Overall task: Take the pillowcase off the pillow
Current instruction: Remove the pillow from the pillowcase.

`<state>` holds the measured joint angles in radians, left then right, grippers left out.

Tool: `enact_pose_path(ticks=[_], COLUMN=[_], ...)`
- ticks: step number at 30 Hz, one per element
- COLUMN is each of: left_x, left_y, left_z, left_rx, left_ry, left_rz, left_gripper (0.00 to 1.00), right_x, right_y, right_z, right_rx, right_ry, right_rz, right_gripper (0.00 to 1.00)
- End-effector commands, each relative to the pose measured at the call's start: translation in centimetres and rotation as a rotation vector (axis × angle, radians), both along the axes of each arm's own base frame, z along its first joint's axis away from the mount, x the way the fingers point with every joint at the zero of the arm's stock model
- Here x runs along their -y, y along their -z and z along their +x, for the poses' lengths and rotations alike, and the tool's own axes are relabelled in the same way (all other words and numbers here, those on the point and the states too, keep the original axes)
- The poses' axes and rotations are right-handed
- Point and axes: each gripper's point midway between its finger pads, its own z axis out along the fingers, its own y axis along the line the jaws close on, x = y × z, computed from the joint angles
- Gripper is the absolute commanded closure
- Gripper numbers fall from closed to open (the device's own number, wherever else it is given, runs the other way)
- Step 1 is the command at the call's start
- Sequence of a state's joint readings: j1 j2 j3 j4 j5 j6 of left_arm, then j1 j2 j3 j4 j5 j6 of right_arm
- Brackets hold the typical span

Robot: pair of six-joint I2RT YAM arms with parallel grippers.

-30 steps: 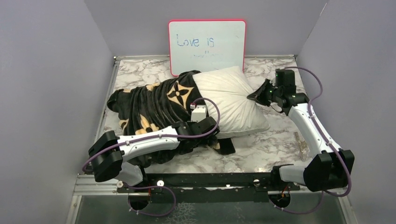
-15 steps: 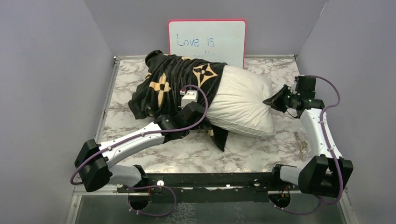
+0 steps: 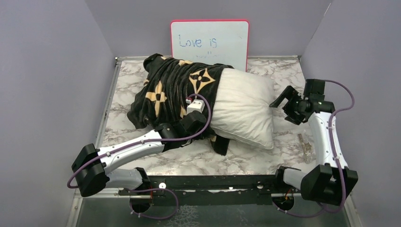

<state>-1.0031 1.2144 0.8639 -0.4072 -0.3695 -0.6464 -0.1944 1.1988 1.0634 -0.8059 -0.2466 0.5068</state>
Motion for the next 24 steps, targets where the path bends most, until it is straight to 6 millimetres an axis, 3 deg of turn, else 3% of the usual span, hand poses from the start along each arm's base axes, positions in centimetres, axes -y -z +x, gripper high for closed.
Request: enact_pose_path(ticks=[1,5,7,11,12,13,15,17,19,20,24], left_x=[2.3,2.5,2.4,1.7,1.5,1.2,0.6,-0.2,-1.1,-1.6,-3.1], left_y=[-1.9,-2.2,-2.5,-3.1,-3.2,-3.2,-2.8,-1.9,-1.0,-0.5,0.9], left_z=[0.2,0.3,0.4,0.3,0.1,0.0,-0.5,-1.2,-2.2,-2.7,-4.7], left_rx=[0.021,0.028,0.035,0.051,0.051,0.049,0.035,0.006,-0.032,-0.052,-0.121], left_ry=[0.039,0.036,0.034,0.018,0.014,0.01,0.003,-0.006,-0.025,-0.039,-0.079], left_rz=[-0.054,-0.058,-0.06,-0.073,-0.077,-0.078,-0.079,-0.076,-0.082,-0.092,-0.171], left_gripper=[1.0,1.0,1.0,1.0,1.0,0.96,0.77,0.46,0.31,0.26,0.15], right_x=[0.4,-8.4,-10.9,-10.8,-10.9,-10.9,-10.7,-10.2,-9.5,-9.2,-8.7], right_y=[-0.1,-1.1,-0.7,3.0,3.3,3.5,3.7,3.2,2.4,2.0,-0.1], right_z=[-3.3,-5.6,-7.0,-7.5,-7.4,-7.2,-6.4,-5.2,-4.1,-3.6,-2.0], right_rx=[-0.024,0.118,0.143,0.041,0.031,0.02,0.012,0.034,0.056,0.065,0.11], right_ry=[0.025,-0.325,-0.393,-0.33,-0.339,-0.343,-0.336,-0.322,-0.291,-0.277,-0.266], right_rz=[-0.041,0.388,0.584,0.609,0.618,0.626,0.622,0.59,0.545,0.528,0.51], right_gripper=[0.0,0.0,0.0,0.0,0.07,0.2,0.46,0.72,0.94,0.99,1.0])
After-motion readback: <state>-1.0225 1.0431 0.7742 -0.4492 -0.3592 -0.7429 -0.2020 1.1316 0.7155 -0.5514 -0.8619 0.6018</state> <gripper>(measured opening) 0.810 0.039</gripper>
